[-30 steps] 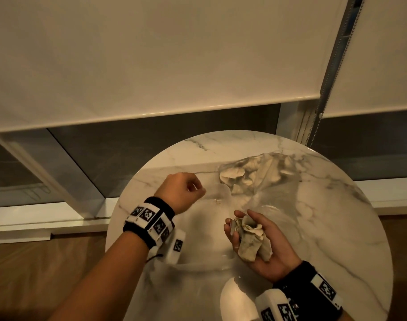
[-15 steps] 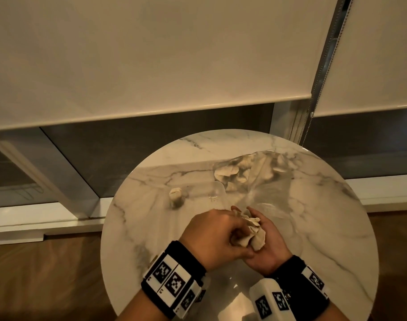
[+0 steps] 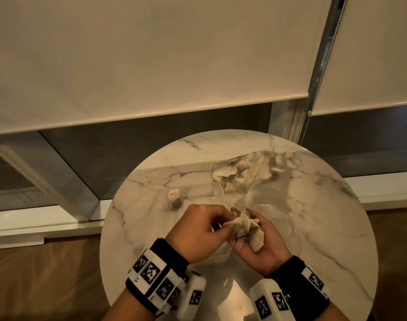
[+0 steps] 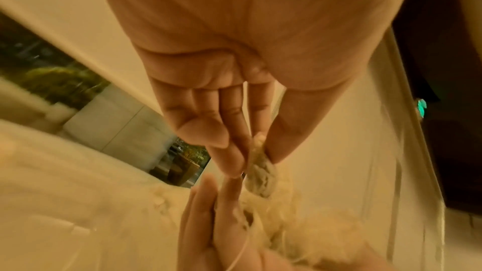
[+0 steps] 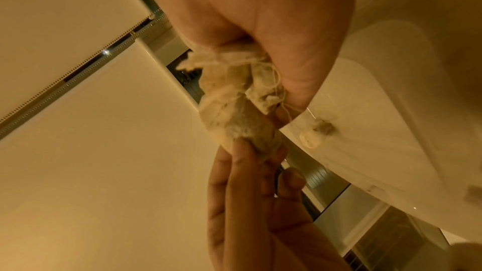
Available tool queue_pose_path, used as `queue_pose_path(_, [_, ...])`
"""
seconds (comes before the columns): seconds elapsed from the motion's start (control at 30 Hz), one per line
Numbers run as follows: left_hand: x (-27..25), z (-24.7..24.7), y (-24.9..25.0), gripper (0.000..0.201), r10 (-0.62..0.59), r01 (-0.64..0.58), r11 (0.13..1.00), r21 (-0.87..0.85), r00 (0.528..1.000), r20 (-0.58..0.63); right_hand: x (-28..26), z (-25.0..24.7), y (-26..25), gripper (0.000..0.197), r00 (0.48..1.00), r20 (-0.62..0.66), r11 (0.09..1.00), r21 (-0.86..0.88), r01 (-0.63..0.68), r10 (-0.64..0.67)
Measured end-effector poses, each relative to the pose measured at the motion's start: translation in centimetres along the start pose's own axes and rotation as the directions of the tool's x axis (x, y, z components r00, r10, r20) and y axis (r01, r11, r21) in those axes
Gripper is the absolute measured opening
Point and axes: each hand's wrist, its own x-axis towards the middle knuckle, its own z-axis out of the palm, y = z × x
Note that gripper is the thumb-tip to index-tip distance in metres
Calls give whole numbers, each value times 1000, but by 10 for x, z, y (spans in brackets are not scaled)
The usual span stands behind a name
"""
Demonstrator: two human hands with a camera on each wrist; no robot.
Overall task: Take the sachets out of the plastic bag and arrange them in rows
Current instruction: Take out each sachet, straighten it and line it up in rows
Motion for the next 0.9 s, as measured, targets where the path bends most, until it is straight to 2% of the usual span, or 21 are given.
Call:
queue_pose_path(0.1, [1,-7,-7,8,-129,110,944,-310,991,-43,1,-2,-2,39,1000,-24,999,38,-14,15])
queue_pose_path(0.17, [1,-9,-11,9,-247,180,819,-545,968,-53,2,-2,-3,34,999,-34,997,73,1,1])
queue_pose_path(0.23, [1,-8,-14,10,-358,226,643,-732,933,-26,0,-1,-3,29,999,-31,996,88,20,-17])
queue_pose_path(0.3, [0,-5,-17,13,-411,250,520,-817,911,17,-2,0,-1,28,1000,-29,998,64,12,-10])
queue_pose_path(0.43, [-1,0,-25,37,-466,278,416,-865,883,60,-5,3,1,28,1000,-7,999,41,-9,9])
queue_pose_path(0.5, [-1,2,-29,50,-479,293,411,-864,875,69,-7,5,2,27,1000,0,999,32,-15,15])
queue_pose_path(0.57, [-2,2,-31,56,-479,311,425,-850,874,81,-7,5,2,26,1000,1,1000,13,-22,22])
queue_pose_path(0.63, [-2,1,-32,51,-479,331,422,-844,872,103,-8,6,2,26,1000,-2,1000,5,-27,27])
queue_pose_path(0.73, [-3,-3,-33,32,-493,340,409,-847,863,108,-9,8,4,25,999,1,999,5,-43,43])
queue_pose_path(0.8, [-3,-6,-37,19,-517,329,474,-817,855,44,-9,8,5,25,998,1,998,-1,-56,56])
queue_pose_path(0.9, [-1,-12,-45,12,-511,280,669,-689,846,-153,-8,7,5,25,998,0,998,-14,-65,65])
